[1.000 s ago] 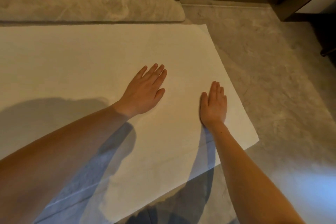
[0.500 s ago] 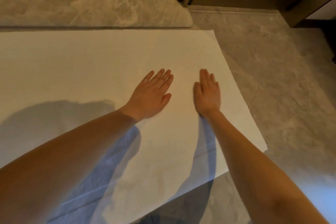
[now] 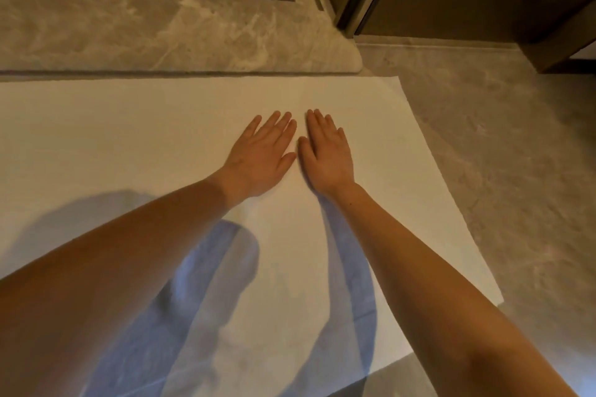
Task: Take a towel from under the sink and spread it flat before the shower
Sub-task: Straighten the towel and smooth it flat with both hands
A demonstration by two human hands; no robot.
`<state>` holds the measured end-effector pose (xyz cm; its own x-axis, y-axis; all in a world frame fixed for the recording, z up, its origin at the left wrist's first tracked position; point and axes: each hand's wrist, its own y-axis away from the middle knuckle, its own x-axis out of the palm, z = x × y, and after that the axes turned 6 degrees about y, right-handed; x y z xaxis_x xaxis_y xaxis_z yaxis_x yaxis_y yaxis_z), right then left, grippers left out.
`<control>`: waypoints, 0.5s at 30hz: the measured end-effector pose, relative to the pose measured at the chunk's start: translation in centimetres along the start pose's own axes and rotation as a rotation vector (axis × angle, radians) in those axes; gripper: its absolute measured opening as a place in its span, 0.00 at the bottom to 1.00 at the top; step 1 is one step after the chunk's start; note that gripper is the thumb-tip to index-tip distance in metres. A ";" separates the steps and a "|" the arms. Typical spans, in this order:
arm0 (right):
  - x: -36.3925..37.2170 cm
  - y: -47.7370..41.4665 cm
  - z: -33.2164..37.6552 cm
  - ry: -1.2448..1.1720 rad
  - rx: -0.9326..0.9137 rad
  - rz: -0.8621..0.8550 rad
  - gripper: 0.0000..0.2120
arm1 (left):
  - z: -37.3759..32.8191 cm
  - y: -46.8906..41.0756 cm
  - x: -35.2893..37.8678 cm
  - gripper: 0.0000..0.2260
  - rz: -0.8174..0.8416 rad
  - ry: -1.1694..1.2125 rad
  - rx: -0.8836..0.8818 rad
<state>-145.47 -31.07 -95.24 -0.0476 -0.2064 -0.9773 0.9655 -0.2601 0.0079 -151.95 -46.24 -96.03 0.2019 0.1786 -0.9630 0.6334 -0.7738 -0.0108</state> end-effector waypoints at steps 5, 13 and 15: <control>-0.9 -1.0 -6.5 0.070 0.118 -0.014 0.27 | 0.5 0.3 0.6 0.28 -0.064 0.007 0.039; -3.2 -3.8 -8.0 0.107 0.231 0.009 0.27 | 0.4 0.1 0.5 0.29 -0.060 0.014 0.023; -3.1 -6.1 -4.7 0.072 0.030 -0.024 0.26 | 0.4 0.1 0.5 0.29 -0.057 0.007 0.014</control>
<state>-150.04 -24.43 -93.28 -0.0510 -0.1318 -0.9900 0.9563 -0.2922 -0.0104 -152.10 -46.42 -96.64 0.1706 0.2271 -0.9588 0.6336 -0.7705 -0.0698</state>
